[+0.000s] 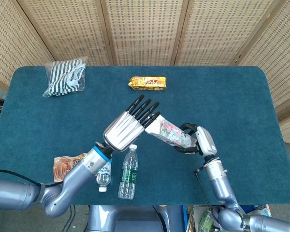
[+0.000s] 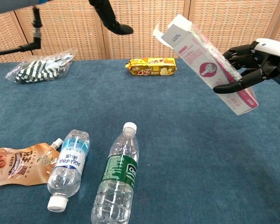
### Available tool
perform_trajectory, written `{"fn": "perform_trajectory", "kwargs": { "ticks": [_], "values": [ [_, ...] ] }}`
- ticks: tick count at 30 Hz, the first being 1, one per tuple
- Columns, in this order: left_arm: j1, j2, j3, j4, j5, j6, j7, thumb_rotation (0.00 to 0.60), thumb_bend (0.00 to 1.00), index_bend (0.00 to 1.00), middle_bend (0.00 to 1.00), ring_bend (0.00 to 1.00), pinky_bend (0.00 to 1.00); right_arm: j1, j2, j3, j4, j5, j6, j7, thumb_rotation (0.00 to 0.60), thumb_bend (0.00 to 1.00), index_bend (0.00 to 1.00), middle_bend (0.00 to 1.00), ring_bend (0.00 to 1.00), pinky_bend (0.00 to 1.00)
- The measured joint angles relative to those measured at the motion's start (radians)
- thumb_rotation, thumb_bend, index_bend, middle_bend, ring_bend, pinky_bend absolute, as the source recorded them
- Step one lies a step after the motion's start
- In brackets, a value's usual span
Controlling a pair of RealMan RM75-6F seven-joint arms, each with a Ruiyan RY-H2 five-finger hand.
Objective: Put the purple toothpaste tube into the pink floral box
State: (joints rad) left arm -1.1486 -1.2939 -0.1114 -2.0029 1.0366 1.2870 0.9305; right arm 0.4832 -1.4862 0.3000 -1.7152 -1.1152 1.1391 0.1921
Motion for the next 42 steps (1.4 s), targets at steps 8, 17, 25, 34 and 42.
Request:
{"fn": "perform_trajectory", "kwargs": {
  "ticks": [8,17,25,34,42],
  "values": [
    [0.156,0.102,0.067,-0.055,0.096,0.072,-0.122,0.6,0.29,0.09,0.0,0.0,0.0,-0.051,0.036,-0.051,0.079,-0.054,0.067,-0.065,0.6,0.16,0.59,0.49,0.34,0.44],
    [0.363,0.123,0.161,0.008,0.267,0.179,-0.351,0.6,0.29,0.09,0.0,0.0,0.0,-0.138,0.051,-0.135,0.191,-0.066,0.123,-0.133,0.6,0.16,0.59,0.45,0.34,0.44],
    [0.482,0.11,0.205,0.1,0.388,0.25,-0.431,0.6,0.29,0.09,0.0,0.0,0.0,-0.174,0.029,-0.16,0.261,-0.052,0.106,-0.093,0.6,0.16,0.47,0.28,0.21,0.39],
    [0.55,0.084,0.203,0.18,0.409,0.24,-0.499,0.6,0.29,0.09,0.0,0.0,0.0,-0.204,0.019,-0.208,0.324,-0.092,0.043,0.051,0.6,0.16,0.2,0.0,0.0,0.11],
    [0.585,0.074,0.175,0.218,0.433,0.214,-0.531,0.6,0.29,0.09,0.0,0.0,0.0,-0.226,0.0,-0.262,0.453,-0.223,0.025,0.233,0.6,0.16,0.06,0.0,0.0,0.0]
  ]
}}
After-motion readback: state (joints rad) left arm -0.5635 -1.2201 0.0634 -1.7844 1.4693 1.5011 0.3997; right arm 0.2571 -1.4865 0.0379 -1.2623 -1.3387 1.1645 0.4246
